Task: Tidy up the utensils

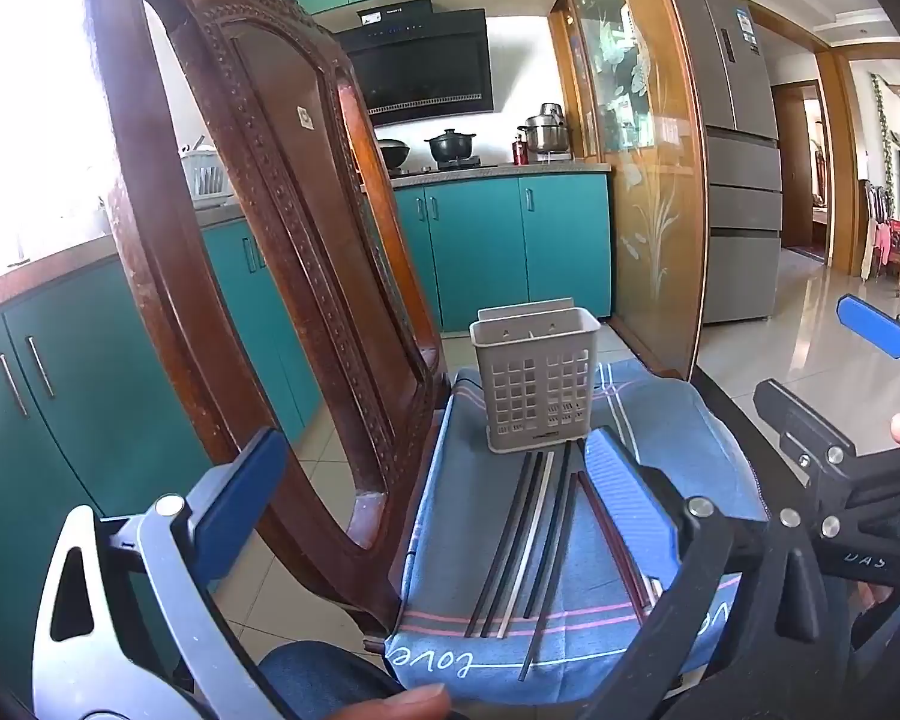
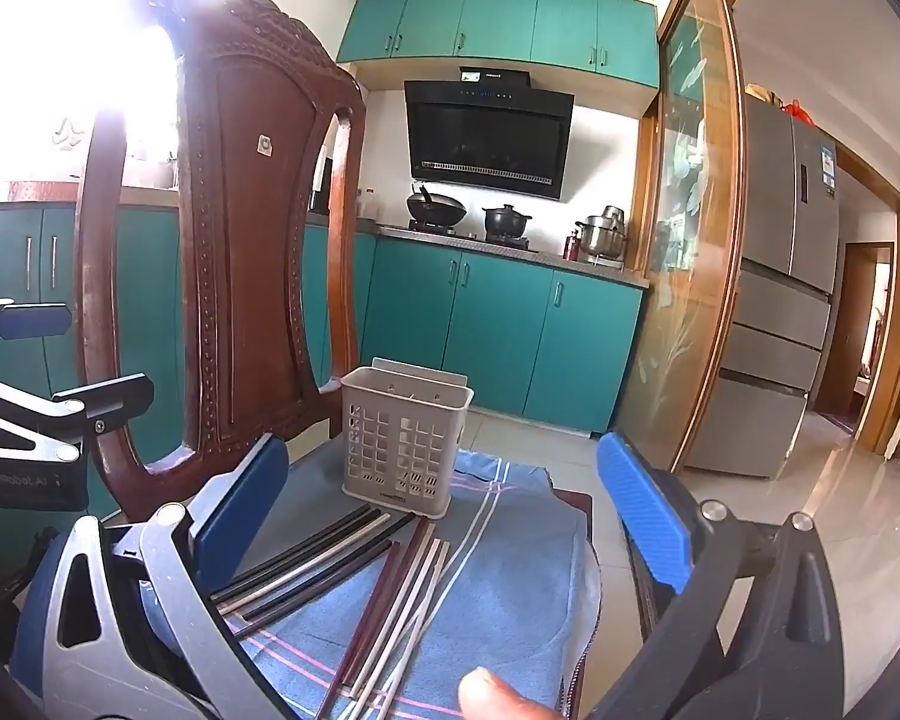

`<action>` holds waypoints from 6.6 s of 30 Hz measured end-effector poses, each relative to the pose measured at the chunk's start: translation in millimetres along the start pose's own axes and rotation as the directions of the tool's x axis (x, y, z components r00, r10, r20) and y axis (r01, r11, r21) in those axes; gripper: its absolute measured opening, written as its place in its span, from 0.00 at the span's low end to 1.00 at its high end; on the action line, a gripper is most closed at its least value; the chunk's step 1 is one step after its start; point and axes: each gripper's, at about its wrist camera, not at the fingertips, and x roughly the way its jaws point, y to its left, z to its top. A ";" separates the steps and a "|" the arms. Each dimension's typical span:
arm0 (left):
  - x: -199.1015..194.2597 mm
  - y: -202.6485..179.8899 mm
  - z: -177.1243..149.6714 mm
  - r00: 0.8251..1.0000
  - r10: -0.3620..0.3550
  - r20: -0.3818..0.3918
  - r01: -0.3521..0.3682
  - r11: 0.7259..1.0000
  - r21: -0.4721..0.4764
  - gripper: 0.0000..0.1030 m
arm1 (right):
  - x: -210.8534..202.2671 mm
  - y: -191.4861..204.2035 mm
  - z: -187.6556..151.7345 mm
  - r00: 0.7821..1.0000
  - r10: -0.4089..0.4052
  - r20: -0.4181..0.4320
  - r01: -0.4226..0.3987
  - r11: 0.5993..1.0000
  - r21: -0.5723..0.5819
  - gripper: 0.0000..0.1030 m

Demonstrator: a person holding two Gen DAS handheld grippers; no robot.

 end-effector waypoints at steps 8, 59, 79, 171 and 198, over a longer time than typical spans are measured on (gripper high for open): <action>6.3 -0.2 -0.5 1.000 -0.006 -0.003 0.006 1.000 0.000 0.96 | -2.5 1.6 0.0 1.000 -0.005 0.002 0.005 1.000 -0.005 0.98; 9.3 2.4 -3.0 1.000 -0.008 -0.013 0.008 1.000 0.001 0.96 | -4.5 12.2 -0.9 1.000 0.018 0.008 -0.018 0.999 -0.029 0.98; 11.4 2.5 -6.0 1.000 -0.010 -0.013 0.009 1.000 -0.002 0.97 | -5.3 14.4 -0.8 1.000 0.024 0.010 -0.024 0.999 -0.033 0.98; 47.7 -23.4 -108.8 0.954 -0.188 -0.235 0.228 0.961 0.156 0.71 | 70.7 -16.2 -31.9 0.908 -0.165 -0.386 0.203 0.977 0.060 0.68; 188.9 -100.8 42.9 0.975 -0.207 -0.086 0.215 0.972 0.098 0.19 | 216.7 -116.1 -108.5 0.843 0.078 -0.533 0.035 0.979 0.199 0.49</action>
